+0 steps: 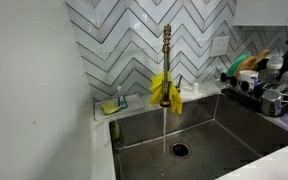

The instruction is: Close the tap faucet then remove the tupperware from the drying rack

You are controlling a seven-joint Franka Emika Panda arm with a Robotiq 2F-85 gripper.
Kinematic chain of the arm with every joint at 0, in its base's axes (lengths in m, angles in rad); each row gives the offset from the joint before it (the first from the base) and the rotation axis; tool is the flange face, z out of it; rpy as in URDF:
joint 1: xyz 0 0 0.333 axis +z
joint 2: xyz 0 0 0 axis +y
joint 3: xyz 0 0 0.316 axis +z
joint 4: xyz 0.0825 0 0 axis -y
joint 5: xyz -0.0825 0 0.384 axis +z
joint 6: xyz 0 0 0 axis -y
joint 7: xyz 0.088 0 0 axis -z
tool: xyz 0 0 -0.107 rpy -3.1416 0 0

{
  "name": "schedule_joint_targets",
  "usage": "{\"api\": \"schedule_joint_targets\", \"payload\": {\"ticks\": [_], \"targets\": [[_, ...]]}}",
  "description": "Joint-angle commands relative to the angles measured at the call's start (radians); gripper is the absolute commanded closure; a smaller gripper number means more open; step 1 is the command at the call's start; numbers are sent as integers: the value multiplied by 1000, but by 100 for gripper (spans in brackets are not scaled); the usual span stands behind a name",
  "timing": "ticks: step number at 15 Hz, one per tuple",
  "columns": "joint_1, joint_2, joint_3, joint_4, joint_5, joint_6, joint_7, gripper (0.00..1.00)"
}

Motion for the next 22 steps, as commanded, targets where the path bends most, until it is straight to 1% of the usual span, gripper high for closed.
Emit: {"api": "schedule_joint_targets", "payload": {"ticks": [1,4,5,7,15,16,17,19,20,22], "targets": [[84,101,3,65,194,-4,-60,0],[132,196,15,100,373,2,-145,0],[89,127,36,62,288,0,-88,0],[91,160,46,73,300,6,-97,0],[82,140,42,74,299,6,-96,0],[94,156,35,78,348,31,-135,0],[124,200,22,95,466,54,-200,0],[136,256,29,126,607,65,-279,0],[137,297,32,153,677,48,-328,0],[125,388,49,230,779,1,-419,0]]}}
